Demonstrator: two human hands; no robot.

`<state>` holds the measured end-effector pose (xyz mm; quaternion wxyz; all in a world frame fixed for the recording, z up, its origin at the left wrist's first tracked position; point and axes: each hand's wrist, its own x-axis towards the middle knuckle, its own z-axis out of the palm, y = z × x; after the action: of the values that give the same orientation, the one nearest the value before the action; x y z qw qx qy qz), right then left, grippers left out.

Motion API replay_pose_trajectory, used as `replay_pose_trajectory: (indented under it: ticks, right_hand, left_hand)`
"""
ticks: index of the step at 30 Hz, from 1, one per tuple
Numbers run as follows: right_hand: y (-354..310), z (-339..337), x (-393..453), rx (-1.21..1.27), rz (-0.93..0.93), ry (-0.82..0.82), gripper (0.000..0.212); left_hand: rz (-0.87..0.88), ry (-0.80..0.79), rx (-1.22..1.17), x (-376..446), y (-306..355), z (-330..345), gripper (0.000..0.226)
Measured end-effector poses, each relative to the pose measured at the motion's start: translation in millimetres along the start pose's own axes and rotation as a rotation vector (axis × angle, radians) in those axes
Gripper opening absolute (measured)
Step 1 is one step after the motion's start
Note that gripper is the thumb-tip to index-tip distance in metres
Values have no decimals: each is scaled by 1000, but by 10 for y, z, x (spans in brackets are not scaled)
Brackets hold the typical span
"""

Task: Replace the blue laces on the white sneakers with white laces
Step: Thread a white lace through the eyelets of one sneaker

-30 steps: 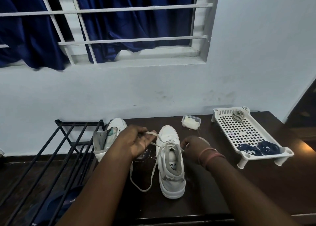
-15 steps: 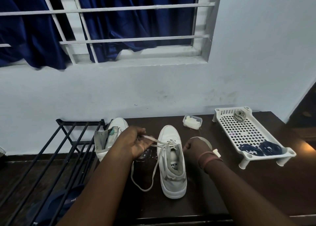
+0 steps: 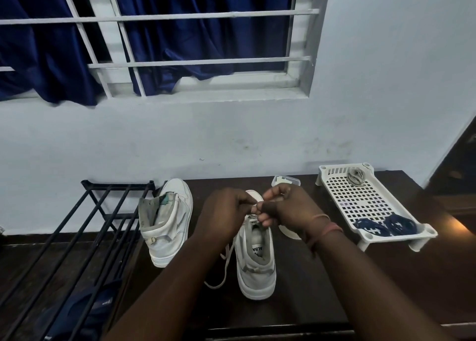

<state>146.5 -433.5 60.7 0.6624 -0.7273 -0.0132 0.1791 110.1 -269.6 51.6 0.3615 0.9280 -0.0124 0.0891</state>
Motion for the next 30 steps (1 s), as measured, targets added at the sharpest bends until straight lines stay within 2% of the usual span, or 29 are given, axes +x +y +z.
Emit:
replay_pose_trajectory:
  ticks: [1,5,7,10,13,18,21,25,30]
  right_hand:
    - [41,-38,20,-23,37,9,18]
    - [197,-115,40,-454,142,12,26]
    - [215,-111,50,-403,212,10,22]
    - [196,-140,56,-120,375,-34,10]
    - [254,-200,72,7,454,-69,19]
    - [259,-220,80,9,451,-63,10]
    - [218,-207,65,-3,430,-91,17]
    - [176,-206,34,-19,394,-102,14]
    - [169,-149,12,-72,354,-84,11]
  left_hand:
    - [-26,2,-11,-14,9,20,11]
    - [-66,-21,51,-52,25,136,9]
    - [-32,-23,156,-71,27,211,10]
    - [18,13,348,-102,21,319,22]
    - [47,57,453,-140,42,404,27]
    - [52,94,516,-150,73,470,29]
    - [41,119,538,-138,80,463,32]
    - [79,41,561,-105,69,419,35]
    - [92,15,593,-122,134,397,28]
